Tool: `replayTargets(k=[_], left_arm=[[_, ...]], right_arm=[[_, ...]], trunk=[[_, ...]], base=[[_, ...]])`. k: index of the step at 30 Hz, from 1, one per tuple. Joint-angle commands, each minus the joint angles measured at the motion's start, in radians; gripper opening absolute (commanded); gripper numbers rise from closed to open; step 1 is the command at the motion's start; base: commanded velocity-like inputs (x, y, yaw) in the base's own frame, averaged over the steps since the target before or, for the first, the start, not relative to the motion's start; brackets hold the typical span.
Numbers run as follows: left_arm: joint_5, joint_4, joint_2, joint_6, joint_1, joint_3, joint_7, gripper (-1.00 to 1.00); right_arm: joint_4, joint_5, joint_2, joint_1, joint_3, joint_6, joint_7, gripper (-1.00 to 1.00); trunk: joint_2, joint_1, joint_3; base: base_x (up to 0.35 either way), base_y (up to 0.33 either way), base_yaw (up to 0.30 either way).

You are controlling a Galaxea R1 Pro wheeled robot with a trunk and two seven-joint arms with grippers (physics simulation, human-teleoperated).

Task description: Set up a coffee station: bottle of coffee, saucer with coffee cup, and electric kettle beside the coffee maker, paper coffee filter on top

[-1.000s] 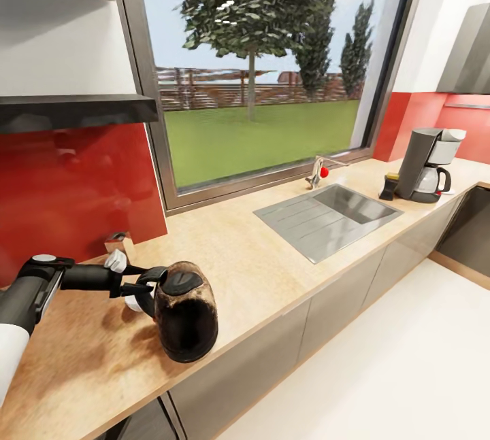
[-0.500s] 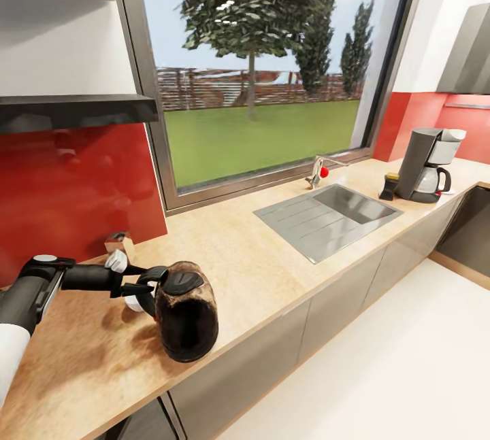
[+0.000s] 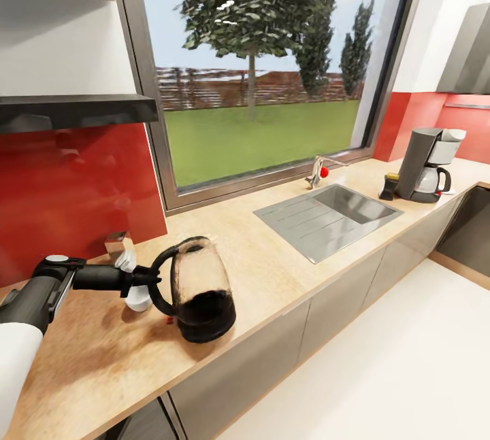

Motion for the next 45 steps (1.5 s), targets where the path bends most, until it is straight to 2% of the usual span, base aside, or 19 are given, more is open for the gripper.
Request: replayTargets(k=[1, 20, 25, 32, 36, 40, 45], left_arm=[[-0.009, -0.001, -0.001, 0.01, -0.001, 0.004, -0.008, -1.0], [0.001, -0.014, -0.003, 0.019, -0.012, 0.005, -0.019, -1.0], [0.002, -0.023, -0.019, 0.023, -0.021, 0.003, -0.019, -1.0], [0.001, -0.07, -0.039, 0.114, -0.066, 0.002, -0.01, -1.0], [-0.006, -0.104, -0.073, 0.135, -0.091, 0.002, 0.018, -1.0], [-0.009, -0.144, -0.134, 0.143, -0.109, -0.001, 0.118, -1.0], [-0.012, -0.168, -0.153, 0.143, -0.11, -0.011, 0.166, -1.0]], right_arm=[[0.001, -0.01, 0.0, -0.001, 0.007, -0.003, 0.003, 1.0], [0.001, -0.01, -0.001, -0.001, 0.007, -0.003, 0.003, 1.0], [0.001, -0.01, -0.001, -0.001, 0.007, -0.003, 0.003, 1.0], [0.001, -0.01, 0.0, -0.001, 0.007, -0.004, 0.003, 1.0], [0.001, -0.01, 0.0, -0.001, 0.007, -0.004, 0.003, 1.0], [0.0, -0.01, 0.0, -0.001, 0.007, -0.005, 0.002, 1.0], [0.0, -0.01, 0.0, -0.001, 0.007, -0.027, 0.003, 1.0]], trunk=[[-0.002, 0.001, -0.002], [-0.002, 0.001, -0.002], [-0.002, 0.001, -0.002], [-0.002, 0.001, -0.002], [-0.002, 0.001, -0.002], [-0.002, 0.001, -0.002], [-0.002, 0.001, -0.002]], base=[[0.0, 0.0, 0.0], [0.0, 0.0, 0.0], [0.0, 0.0, 0.0], [0.0, 0.0, 0.0], [0.0, 0.0, 0.0], [0.0, 0.0, 0.0], [0.0, 0.0, 0.0]])
